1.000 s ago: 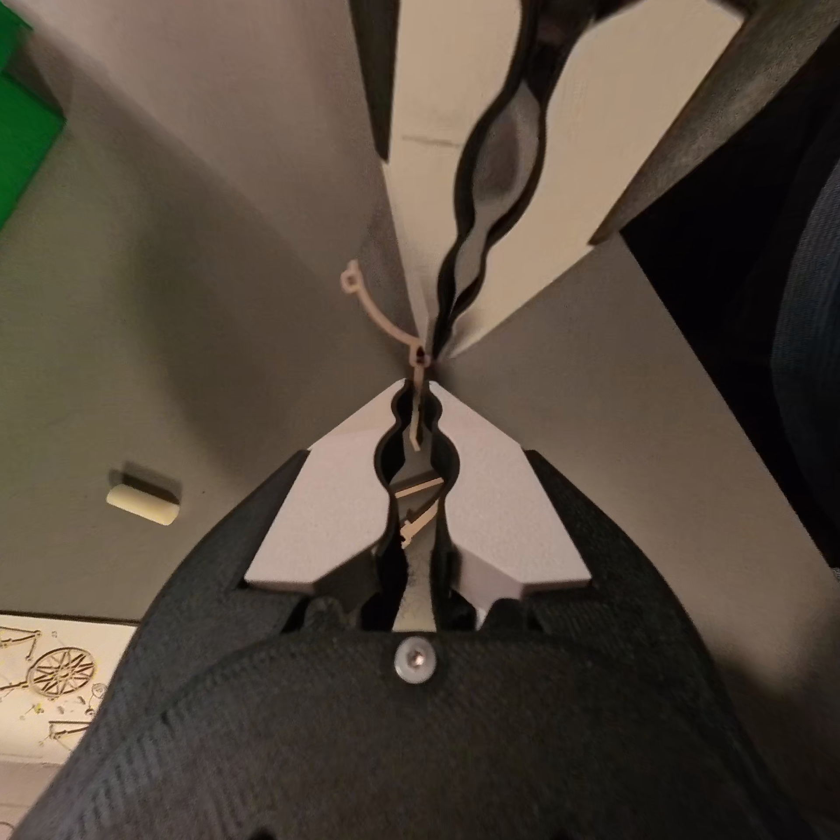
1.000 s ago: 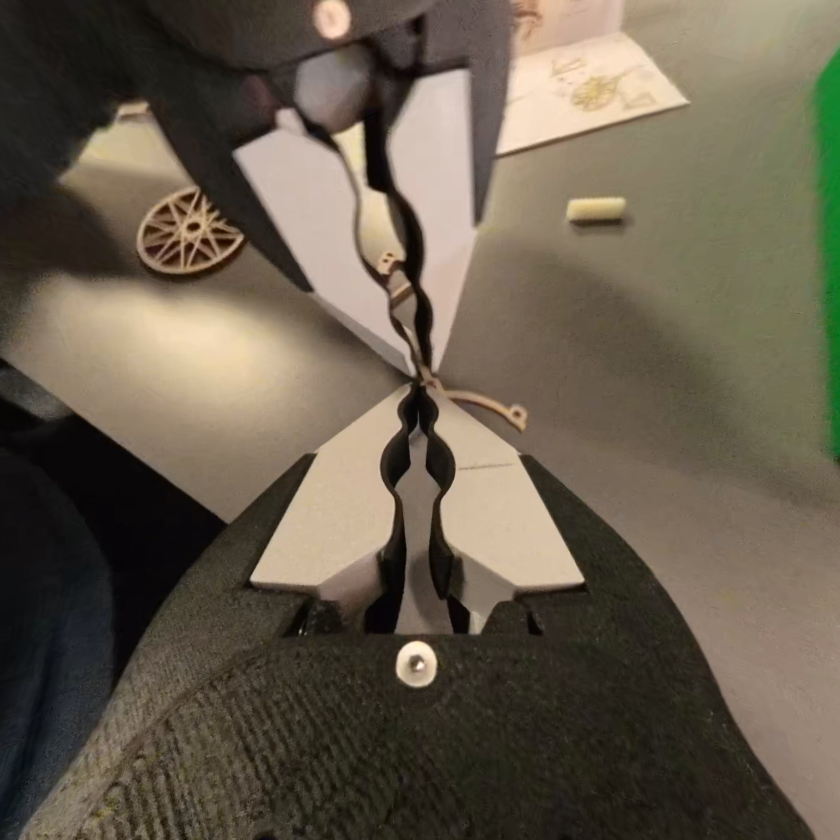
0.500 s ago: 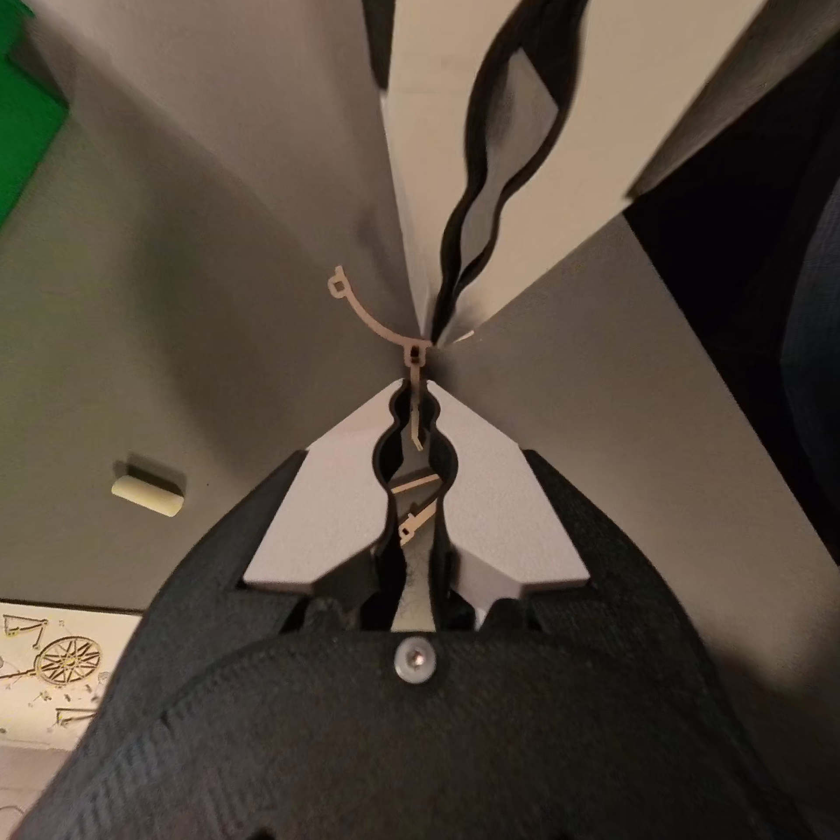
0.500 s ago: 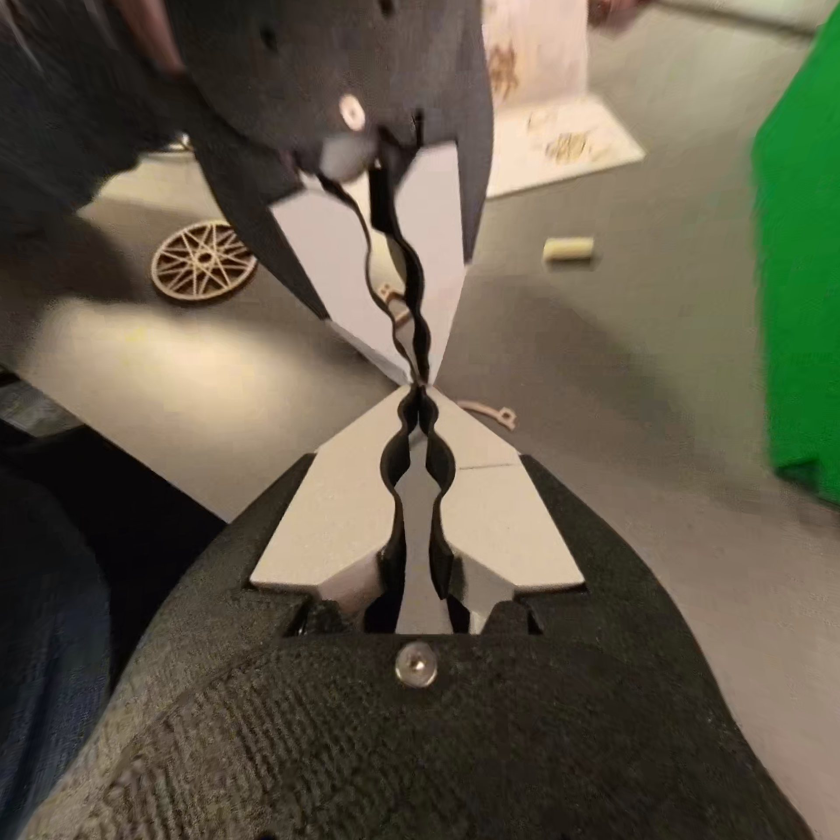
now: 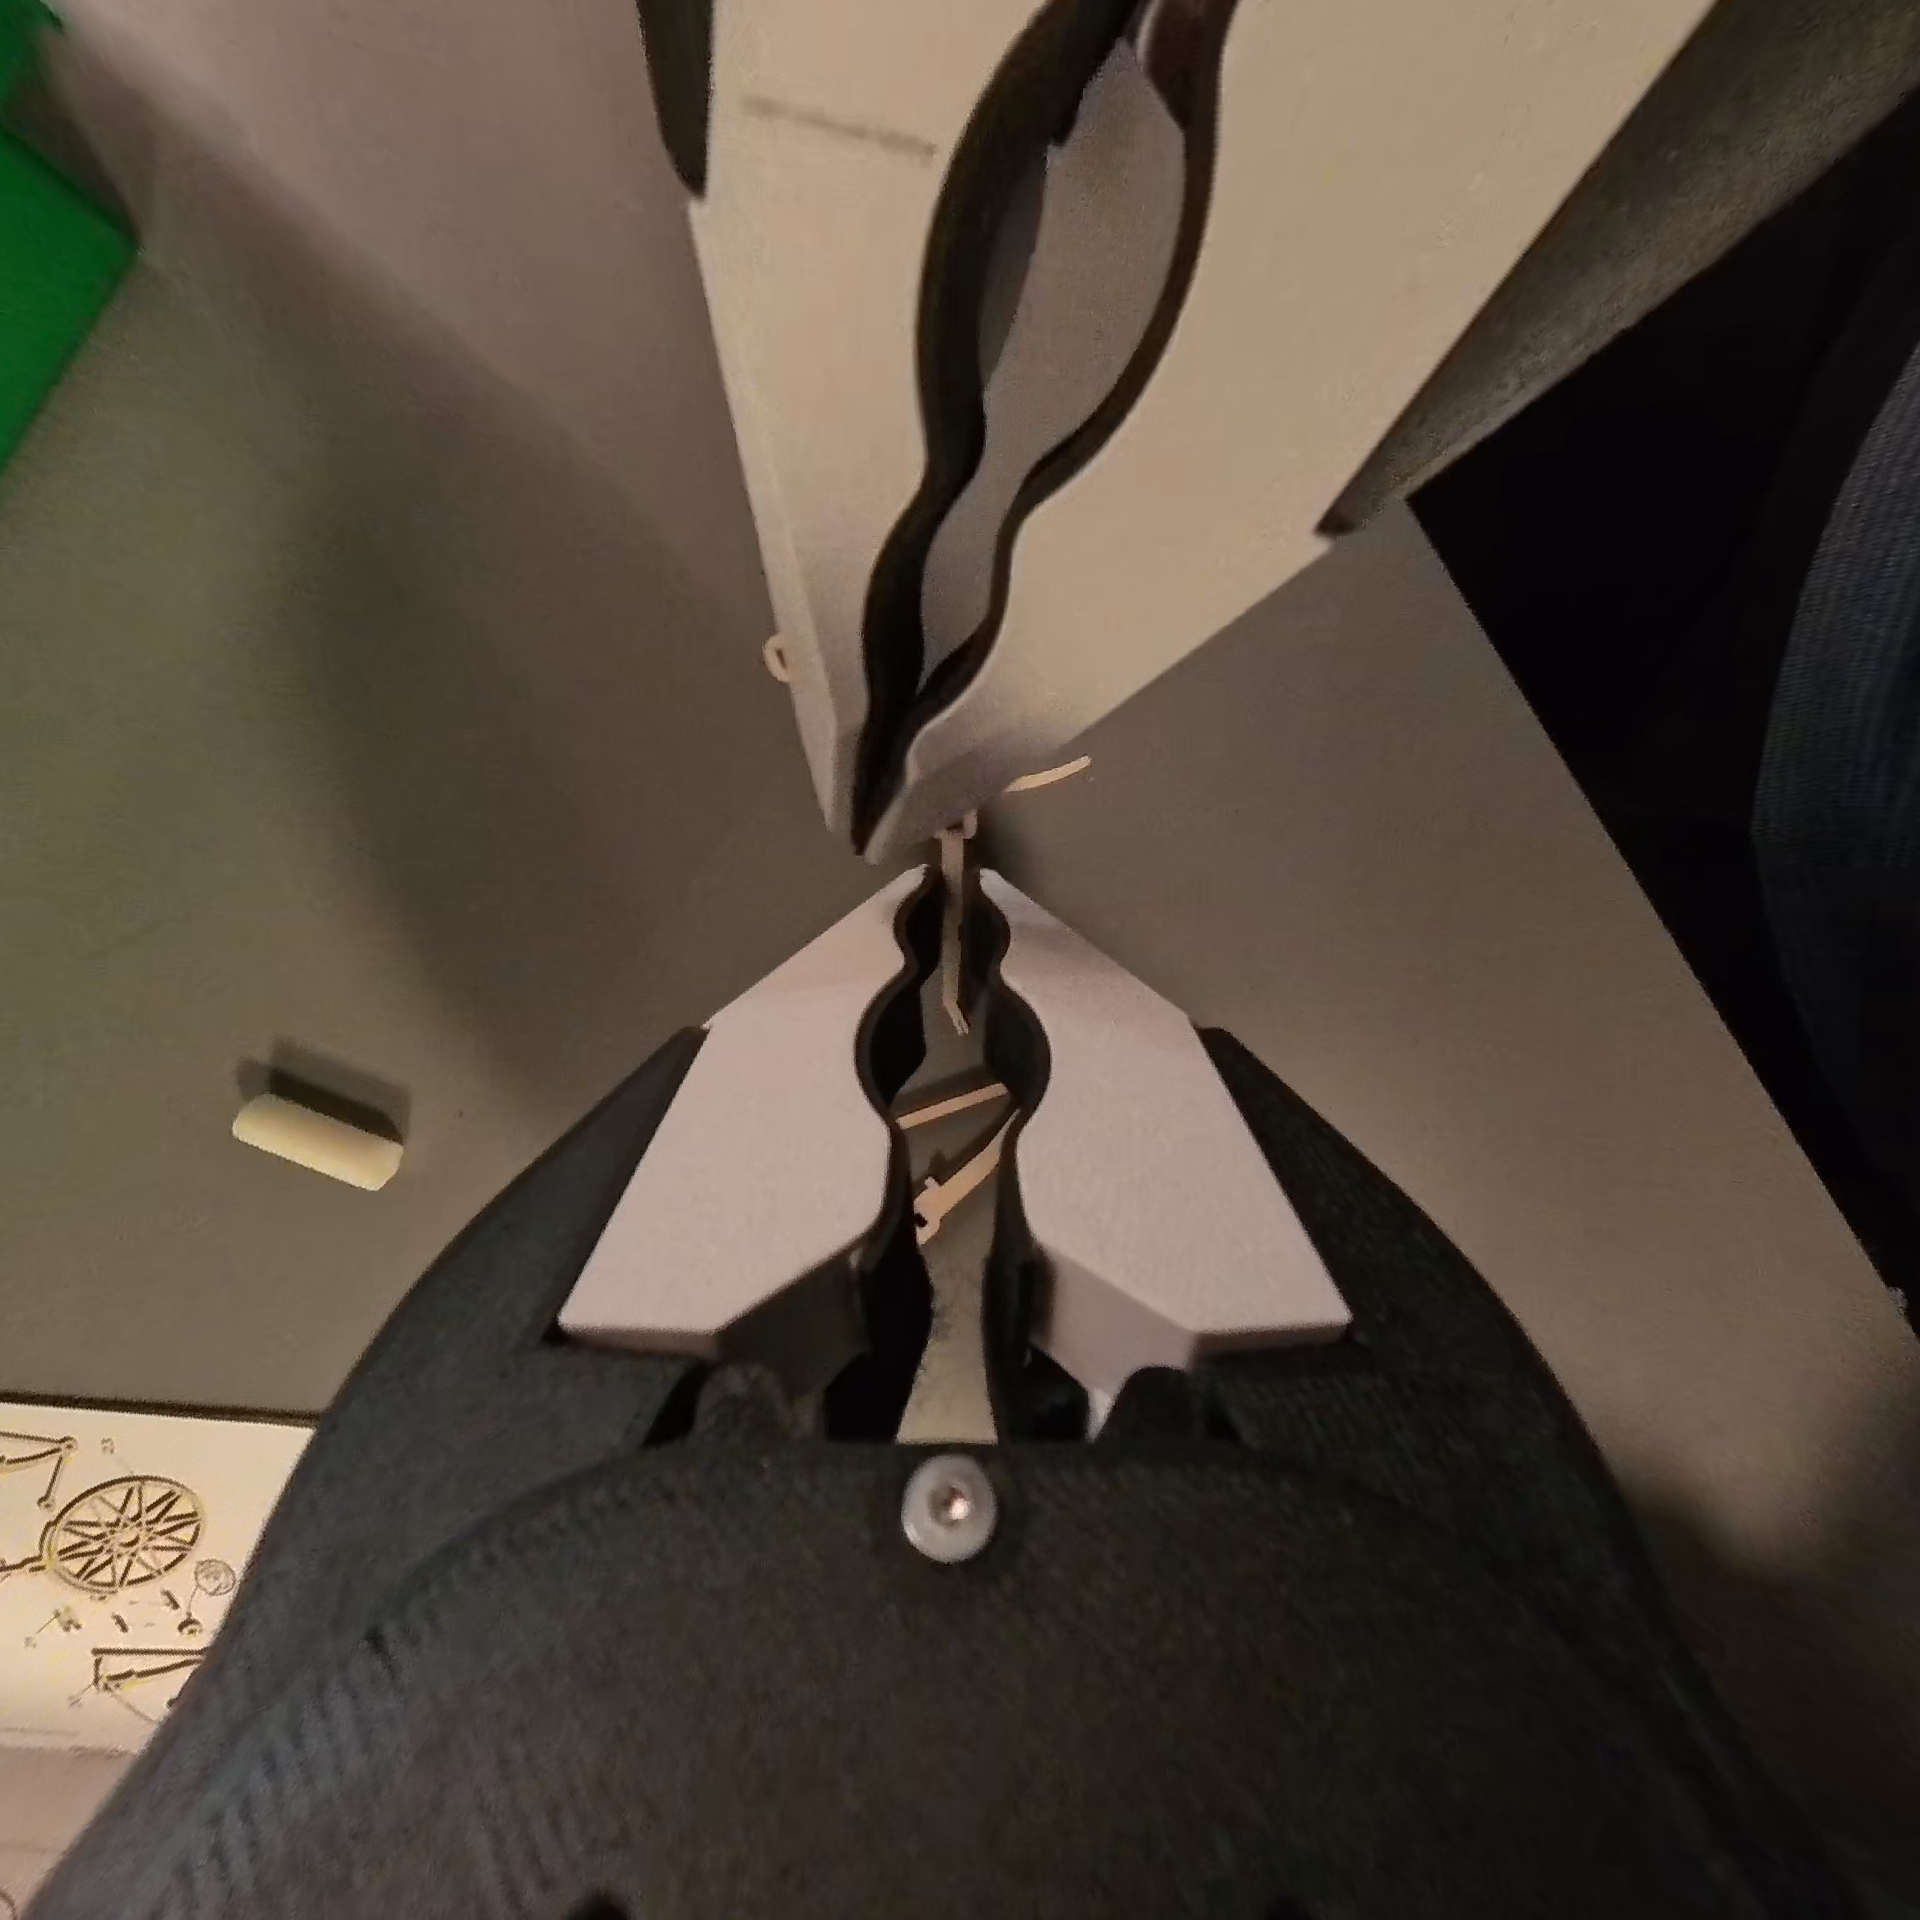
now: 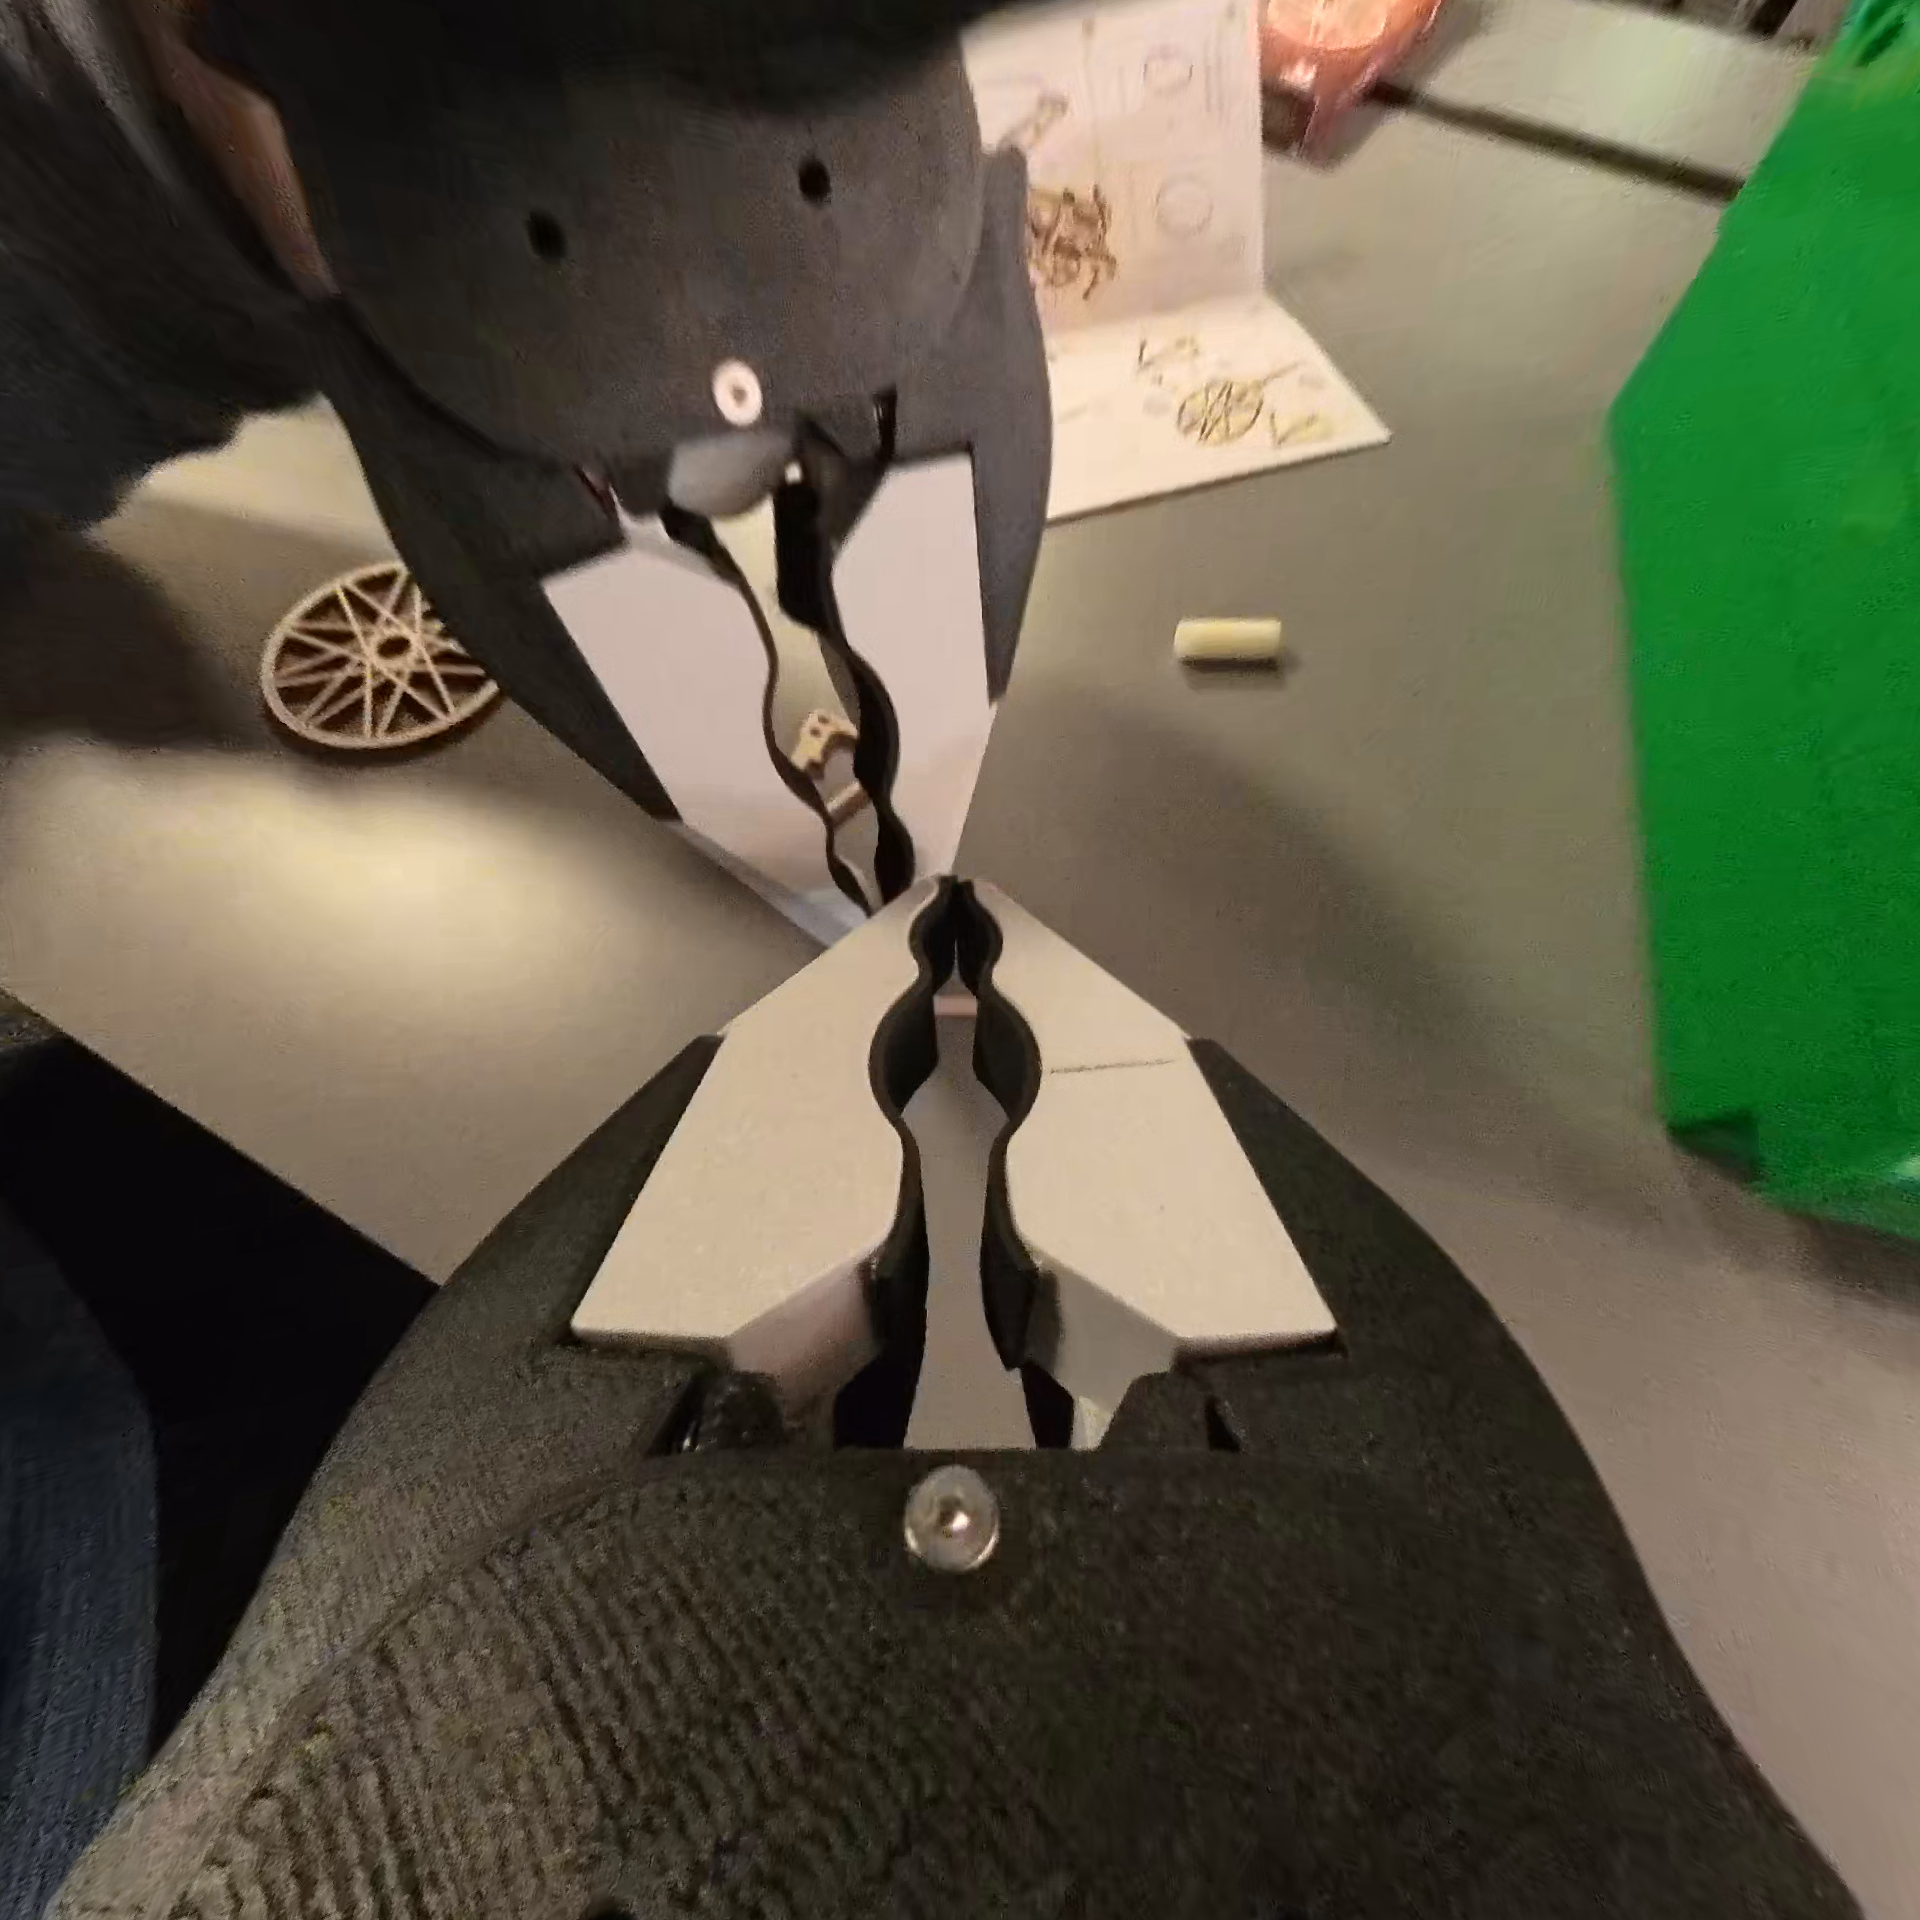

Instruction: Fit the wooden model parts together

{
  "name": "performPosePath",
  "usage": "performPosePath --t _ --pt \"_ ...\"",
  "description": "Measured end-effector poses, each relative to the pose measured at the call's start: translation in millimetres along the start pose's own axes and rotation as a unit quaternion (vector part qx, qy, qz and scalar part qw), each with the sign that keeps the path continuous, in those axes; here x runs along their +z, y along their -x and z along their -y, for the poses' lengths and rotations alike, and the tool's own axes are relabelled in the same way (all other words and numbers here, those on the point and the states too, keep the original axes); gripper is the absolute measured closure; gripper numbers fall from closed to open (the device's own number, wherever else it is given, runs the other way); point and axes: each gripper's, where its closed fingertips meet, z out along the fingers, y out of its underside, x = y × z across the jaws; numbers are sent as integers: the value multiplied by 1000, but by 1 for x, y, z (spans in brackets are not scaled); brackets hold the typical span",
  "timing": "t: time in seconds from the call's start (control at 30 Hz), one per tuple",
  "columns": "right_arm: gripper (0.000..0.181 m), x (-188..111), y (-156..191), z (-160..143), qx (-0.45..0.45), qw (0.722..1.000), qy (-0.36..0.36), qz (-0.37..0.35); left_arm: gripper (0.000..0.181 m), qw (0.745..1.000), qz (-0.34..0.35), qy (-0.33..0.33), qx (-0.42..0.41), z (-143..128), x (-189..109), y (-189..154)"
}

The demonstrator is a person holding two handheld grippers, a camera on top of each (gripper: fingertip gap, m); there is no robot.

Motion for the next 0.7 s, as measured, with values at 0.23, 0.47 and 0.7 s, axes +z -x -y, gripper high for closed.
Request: performPosePath --t 0.23,0.47,0.7 --pt "181 0 5 -10 8 1000 10 -3 178 1000 -5 -4 -1 1 0 -2" --pt "181 3 1 -33 4 999 41 -4 178 1000 -5 -3 1 1 0 -2" --pt "166 -8 16 -6 -54 994 -34 91 178 1000 -7 -9 5 1 0 -2"
